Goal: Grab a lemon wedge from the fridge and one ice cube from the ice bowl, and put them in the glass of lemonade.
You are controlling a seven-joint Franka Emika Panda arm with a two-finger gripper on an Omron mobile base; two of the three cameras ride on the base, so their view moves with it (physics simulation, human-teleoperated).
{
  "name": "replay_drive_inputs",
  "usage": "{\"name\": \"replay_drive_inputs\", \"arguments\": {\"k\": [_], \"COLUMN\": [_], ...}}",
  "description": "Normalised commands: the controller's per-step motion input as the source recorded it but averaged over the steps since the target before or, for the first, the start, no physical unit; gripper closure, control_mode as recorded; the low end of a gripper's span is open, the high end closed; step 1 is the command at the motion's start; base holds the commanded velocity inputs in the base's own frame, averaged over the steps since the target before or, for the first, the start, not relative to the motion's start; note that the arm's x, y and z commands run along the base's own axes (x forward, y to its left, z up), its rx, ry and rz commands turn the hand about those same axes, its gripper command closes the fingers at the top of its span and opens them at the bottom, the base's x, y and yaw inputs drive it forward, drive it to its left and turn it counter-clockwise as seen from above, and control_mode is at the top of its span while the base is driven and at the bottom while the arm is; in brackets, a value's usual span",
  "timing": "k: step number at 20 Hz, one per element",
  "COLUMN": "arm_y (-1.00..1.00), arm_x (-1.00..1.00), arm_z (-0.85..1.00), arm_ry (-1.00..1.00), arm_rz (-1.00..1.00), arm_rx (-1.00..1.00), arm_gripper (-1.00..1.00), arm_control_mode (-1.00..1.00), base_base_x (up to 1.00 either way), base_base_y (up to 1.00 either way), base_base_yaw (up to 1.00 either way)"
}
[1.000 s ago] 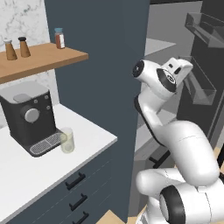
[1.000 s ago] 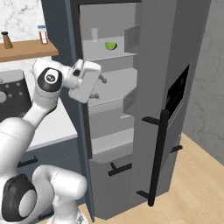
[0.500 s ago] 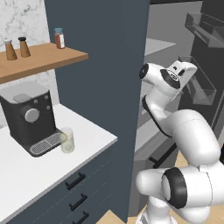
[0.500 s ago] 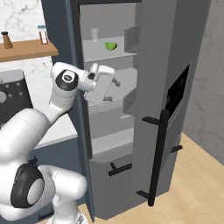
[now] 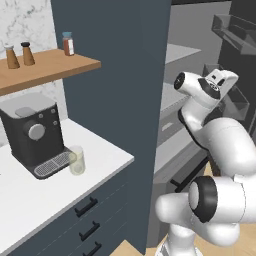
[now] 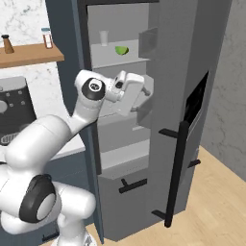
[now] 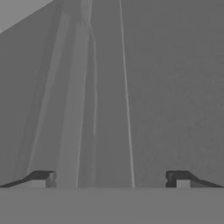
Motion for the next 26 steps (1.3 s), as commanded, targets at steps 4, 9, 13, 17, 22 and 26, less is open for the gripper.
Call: {"name": "replay_drive_inputs", "arguments": {"k": [4,9,13,17,22,26], "arm_y": [-0.80,-0.91,-0.99,-1.00,-1.00,-0.86], "arm_x": [0.00,0.00,0.00,0.00,0.21,0.44], "arm_z": [0.00,0.00,0.00,0.00,-0.03,0.01], "arm_ry": [-0.05,-0.08,-0.13,-0.16,-0.18,-0.05], "arm_rz": [0.00,0.00,0.00,0.00,0.03,0.07], "arm_rx": [0.00,0.00,0.00,0.00,0.00,-0.01], "arm_gripper": [-1.00,-1.00,-1.00,-1.00,-1.00,-1.00], "arm_control_mode": [-1.00,-1.00,-1.00,-1.00,-1.00,-1.00], "base_base_x": [0.00,0.00,0.00,0.00,0.00,0.00], "base_base_y": [0.00,0.00,0.00,0.00,0.00,0.00], "base_base_yaw": [0.00,0.00,0.00,0.00,0.00,0.00]}}
